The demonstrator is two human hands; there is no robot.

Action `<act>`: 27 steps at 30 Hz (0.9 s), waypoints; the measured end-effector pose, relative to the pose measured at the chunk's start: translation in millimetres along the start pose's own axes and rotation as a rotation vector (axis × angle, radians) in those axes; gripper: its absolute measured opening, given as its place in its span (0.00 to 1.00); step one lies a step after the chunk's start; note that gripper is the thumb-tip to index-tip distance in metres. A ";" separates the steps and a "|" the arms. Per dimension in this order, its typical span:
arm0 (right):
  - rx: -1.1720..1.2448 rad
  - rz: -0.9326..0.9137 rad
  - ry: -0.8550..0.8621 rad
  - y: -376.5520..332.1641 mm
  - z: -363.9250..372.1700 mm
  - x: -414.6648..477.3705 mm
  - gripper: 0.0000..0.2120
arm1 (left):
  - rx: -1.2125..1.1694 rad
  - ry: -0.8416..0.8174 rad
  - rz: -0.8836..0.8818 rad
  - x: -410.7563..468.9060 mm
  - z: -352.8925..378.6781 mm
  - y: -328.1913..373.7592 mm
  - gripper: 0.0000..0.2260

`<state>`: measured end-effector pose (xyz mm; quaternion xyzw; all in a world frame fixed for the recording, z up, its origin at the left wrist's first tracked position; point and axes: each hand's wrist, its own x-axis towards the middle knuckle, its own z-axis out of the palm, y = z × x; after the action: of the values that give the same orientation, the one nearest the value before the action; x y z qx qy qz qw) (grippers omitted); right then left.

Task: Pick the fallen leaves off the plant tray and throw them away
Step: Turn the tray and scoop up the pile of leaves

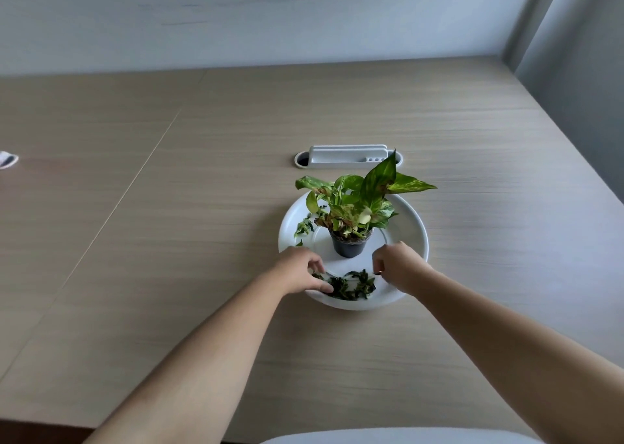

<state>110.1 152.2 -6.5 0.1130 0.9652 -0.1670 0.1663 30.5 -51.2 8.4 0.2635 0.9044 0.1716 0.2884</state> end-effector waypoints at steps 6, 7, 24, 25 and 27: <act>0.048 -0.094 -0.003 -9.3 4.9 -8.2 0.12 | 0.158 0.002 0.044 10.3 17.2 21.2 0.21; 0.049 -0.093 -0.009 -10.3 6.3 -9.2 0.15 | 0.177 0.005 0.048 11.2 20.7 22.9 0.21; 0.223 0.030 0.098 -18.8 20.3 -14.5 0.08 | -0.036 0.117 0.057 14.7 29.4 8.4 0.08; 0.256 0.043 0.118 -18.8 16.0 -16.0 0.07 | -0.069 0.140 0.054 13.9 25.0 7.4 0.08; 0.302 0.071 0.156 -20.0 7.6 -19.7 0.07 | -0.128 0.190 0.051 11.7 15.1 5.5 0.06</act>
<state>124.9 127.9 -0.5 0.1833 0.9345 -0.2949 0.0779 33.7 -37.6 -5.8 0.2498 0.9079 0.2603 0.2133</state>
